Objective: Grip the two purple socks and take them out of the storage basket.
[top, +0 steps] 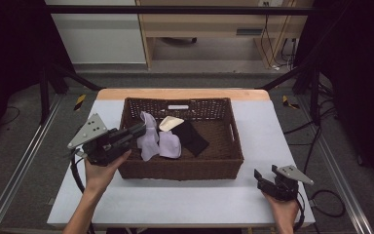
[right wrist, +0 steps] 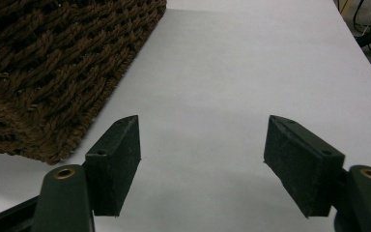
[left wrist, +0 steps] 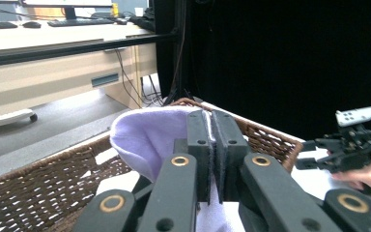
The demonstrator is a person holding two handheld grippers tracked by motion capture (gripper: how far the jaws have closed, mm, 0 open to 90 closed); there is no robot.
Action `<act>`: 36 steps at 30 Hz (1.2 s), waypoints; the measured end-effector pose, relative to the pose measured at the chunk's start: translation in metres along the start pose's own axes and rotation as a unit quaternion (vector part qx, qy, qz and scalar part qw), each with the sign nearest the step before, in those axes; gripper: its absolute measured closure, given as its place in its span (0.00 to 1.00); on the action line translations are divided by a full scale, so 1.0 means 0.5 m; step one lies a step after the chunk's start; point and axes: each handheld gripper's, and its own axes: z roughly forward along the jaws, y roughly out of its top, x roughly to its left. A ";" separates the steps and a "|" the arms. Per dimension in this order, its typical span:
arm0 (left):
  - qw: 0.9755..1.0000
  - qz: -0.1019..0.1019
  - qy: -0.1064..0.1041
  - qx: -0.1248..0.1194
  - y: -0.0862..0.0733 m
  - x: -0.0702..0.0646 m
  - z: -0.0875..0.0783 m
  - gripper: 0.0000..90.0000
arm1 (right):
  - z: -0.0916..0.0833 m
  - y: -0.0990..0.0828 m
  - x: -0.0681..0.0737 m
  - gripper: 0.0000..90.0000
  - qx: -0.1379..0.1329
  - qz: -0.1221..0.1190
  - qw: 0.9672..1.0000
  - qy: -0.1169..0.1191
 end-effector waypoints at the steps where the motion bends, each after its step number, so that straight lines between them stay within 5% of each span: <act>1: 1.000 0.001 -0.003 -0.001 -0.001 -0.004 -0.004 0.95 | 0.000 0.000 0.000 0.32 0.000 0.000 1.000 0.000; 18: 0.999 0.016 -0.050 0.012 -0.049 -0.062 -0.058 0.95 | 0.000 0.000 0.001 0.32 0.000 -0.002 1.000 0.000; 28: 0.996 0.016 -0.069 0.046 -0.096 -0.084 -0.052 0.95 | -0.001 0.000 0.001 0.32 0.001 -0.001 1.000 0.000; 36: 0.992 0.013 -0.086 0.096 -0.140 -0.096 -0.026 0.95 | -0.002 -0.001 -0.001 0.32 -0.003 0.002 1.000 0.000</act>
